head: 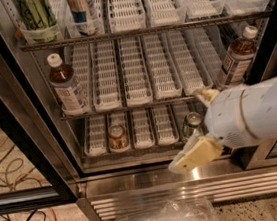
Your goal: Pick blue plastic bottle from middle shelf of fridge
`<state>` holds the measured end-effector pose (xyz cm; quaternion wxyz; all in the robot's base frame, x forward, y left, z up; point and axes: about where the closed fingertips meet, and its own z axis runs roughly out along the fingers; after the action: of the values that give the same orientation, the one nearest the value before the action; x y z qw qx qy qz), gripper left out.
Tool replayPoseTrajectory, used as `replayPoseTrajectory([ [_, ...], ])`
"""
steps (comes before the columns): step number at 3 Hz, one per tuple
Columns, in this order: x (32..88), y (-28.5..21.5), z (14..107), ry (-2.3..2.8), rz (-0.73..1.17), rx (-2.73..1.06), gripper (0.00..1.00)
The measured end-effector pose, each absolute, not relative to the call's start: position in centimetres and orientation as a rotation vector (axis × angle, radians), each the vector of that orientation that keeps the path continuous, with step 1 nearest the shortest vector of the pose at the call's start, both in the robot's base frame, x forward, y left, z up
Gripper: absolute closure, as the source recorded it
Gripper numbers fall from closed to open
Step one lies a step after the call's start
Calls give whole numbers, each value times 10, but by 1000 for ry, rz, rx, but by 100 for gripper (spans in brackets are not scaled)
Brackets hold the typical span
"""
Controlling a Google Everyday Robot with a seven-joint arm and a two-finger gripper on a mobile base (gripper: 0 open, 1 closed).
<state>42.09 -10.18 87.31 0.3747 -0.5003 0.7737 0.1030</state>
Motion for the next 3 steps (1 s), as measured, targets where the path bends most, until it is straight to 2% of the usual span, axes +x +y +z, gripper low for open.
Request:
replayPoseTrajectory([
  [1, 423, -43, 834, 1876, 368, -1260, 0],
  [2, 434, -12, 847, 1781, 352, -1260, 0],
  [3, 434, -12, 848, 1781, 351, -1260, 0],
])
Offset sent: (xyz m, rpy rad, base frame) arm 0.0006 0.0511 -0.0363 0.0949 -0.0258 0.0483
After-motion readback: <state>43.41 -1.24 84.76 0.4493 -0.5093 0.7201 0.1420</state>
